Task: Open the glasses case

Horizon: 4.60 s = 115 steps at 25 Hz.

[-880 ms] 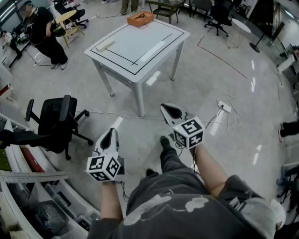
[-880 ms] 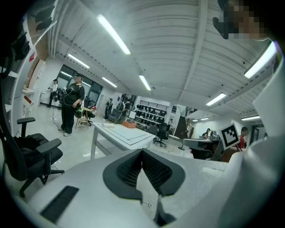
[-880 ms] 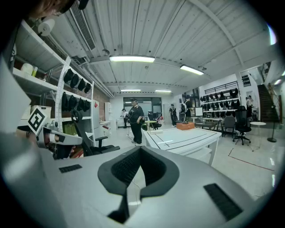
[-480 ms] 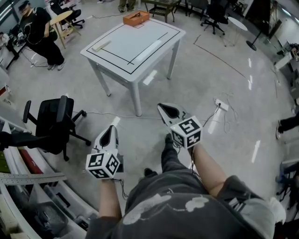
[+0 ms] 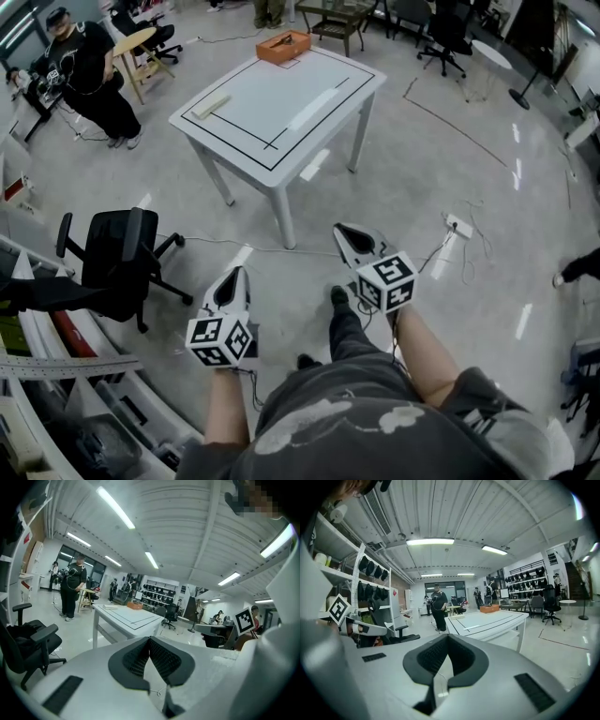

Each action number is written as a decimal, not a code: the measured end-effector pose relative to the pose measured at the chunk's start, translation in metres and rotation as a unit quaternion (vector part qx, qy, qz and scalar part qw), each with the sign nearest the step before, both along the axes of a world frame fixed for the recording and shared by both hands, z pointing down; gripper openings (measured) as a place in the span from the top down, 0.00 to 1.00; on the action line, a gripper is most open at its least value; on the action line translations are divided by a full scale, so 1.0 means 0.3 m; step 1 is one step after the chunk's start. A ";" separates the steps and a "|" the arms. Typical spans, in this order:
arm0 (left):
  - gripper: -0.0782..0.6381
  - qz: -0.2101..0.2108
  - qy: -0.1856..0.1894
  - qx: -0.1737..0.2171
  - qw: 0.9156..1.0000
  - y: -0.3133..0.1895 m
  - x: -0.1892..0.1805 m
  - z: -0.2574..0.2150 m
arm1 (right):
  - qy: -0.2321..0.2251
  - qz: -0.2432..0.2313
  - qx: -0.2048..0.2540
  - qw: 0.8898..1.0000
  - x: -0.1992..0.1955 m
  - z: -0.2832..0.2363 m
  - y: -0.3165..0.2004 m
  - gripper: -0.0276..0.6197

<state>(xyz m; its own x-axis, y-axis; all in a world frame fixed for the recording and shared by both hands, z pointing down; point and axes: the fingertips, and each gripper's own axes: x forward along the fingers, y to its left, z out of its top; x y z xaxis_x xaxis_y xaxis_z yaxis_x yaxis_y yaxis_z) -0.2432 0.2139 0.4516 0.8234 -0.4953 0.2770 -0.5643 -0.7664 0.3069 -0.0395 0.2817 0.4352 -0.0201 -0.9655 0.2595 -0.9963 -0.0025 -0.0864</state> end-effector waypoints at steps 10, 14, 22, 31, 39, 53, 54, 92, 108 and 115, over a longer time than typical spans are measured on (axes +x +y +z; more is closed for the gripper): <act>0.89 -0.039 -0.039 0.013 0.998 -0.236 0.293 -0.037 | -0.035 -0.053 0.018 0.998 0.344 -0.017 -0.300 0.96; 0.89 -0.078 -0.041 0.013 0.996 -0.322 0.392 -0.057 | -0.035 -0.084 0.024 0.996 0.478 -0.044 -0.418 0.96; 0.89 -0.146 -0.040 0.020 0.988 -0.413 0.495 -0.073 | -0.046 -0.137 0.023 0.989 0.618 -0.037 -0.596 0.96; 0.88 -0.171 -0.045 0.002 0.984 -0.542 0.494 -0.019 | -0.059 -0.163 -0.001 0.985 0.596 0.053 -0.762 0.96; 0.89 -0.164 -0.033 0.001 0.986 -0.845 0.500 0.014 | -0.034 -0.147 -0.018 0.988 0.624 0.077 -0.978 0.96; 0.89 -0.161 -0.007 -0.020 0.987 -1.491 0.409 0.085 | 0.000 -0.109 -0.062 0.992 0.567 0.149 -1.654 0.96; 0.89 -0.158 -0.006 -0.022 0.987 -1.515 0.409 0.093 | 0.002 -0.111 -0.065 0.992 0.556 0.156 -1.685 0.96; 0.88 -0.306 -0.171 -0.084 0.933 -2.050 0.665 0.394 | 0.077 -0.391 -0.111 0.910 0.588 0.392 -2.428 0.95; 0.89 -0.300 -0.182 -0.127 0.928 -2.137 0.678 0.501 | 0.127 -0.498 -0.129 0.848 0.490 0.504 -2.481 0.68; 0.88 -0.295 -0.192 -0.129 0.927 -2.140 0.679 0.516 | 0.190 -0.539 -0.121 0.812 0.445 0.544 -2.473 0.54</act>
